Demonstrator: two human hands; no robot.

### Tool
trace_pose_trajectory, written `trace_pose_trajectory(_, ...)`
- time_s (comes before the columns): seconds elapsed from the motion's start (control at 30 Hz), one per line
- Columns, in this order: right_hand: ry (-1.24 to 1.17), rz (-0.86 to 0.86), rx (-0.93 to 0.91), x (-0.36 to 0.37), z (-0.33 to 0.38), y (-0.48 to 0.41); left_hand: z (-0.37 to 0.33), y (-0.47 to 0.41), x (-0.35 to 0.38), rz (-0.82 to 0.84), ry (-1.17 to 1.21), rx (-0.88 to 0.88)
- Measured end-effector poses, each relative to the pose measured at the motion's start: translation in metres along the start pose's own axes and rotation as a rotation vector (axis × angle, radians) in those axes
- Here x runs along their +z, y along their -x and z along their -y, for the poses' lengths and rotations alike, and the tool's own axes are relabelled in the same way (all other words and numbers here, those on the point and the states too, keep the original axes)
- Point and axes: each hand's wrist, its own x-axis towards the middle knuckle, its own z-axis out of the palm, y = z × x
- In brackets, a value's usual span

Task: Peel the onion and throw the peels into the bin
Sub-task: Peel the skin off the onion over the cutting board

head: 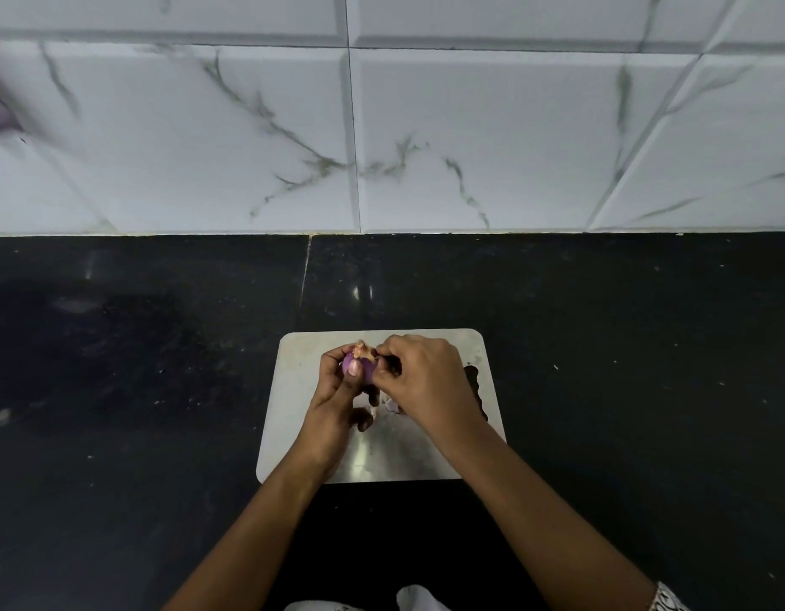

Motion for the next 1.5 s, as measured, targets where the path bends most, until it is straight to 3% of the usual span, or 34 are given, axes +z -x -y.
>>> trace_pose_trajectory(0.2, -0.042, -0.026, 0.032, 0.004, -0.002, -0.001, 0.005, 0.0, -0.002, 0.025, 0.015, -0.019)
trace_pose_trajectory(0.4, -0.187, -0.029, 0.148, 0.008, -0.011, -0.004, 0.012, -0.003, -0.008, 0.031, 0.193, -0.119)
trace_pose_trajectory(0.6, -0.743, 0.118, 0.453, 0.002, -0.015, -0.016, 0.006, -0.009, -0.013, 0.058, 0.373, -0.245)
trace_pose_trajectory(0.77, -0.925, 0.178, 0.608, -0.004, -0.024, -0.02, 0.006, -0.009, -0.013, 0.057, 0.582, -0.321)
trace_pose_trajectory(0.83, -0.827, 0.147, 0.56, -0.002, -0.031, -0.017, 0.009, -0.011, -0.014, 0.066, 0.64, -0.346)
trace_pose_trajectory(0.9, -0.512, 0.08, 0.422, 0.005, -0.037, -0.015, 0.011, -0.012, -0.015, 0.081, 0.665, -0.358)
trace_pose_trajectory(0.97, -0.225, 0.107, 0.296, 0.012, -0.04, -0.012, 0.011, -0.012, -0.016, 0.087, 0.646, -0.353)
trace_pose_trajectory(1.03, -0.09, 0.155, 0.253, 0.015, -0.039, -0.01, 0.01, -0.013, -0.015, 0.074, 0.615, -0.337)
trace_pose_trajectory(1.23, -0.298, 0.036, 0.114, 0.013, -0.019, -0.005, 0.006, -0.015, -0.01, 0.078, 0.552, -0.302)
trace_pose_trajectory(1.5, -0.165, 0.02, 0.0, 0.009, -0.013, -0.011, 0.007, -0.016, -0.008, 0.088, 0.395, -0.259)
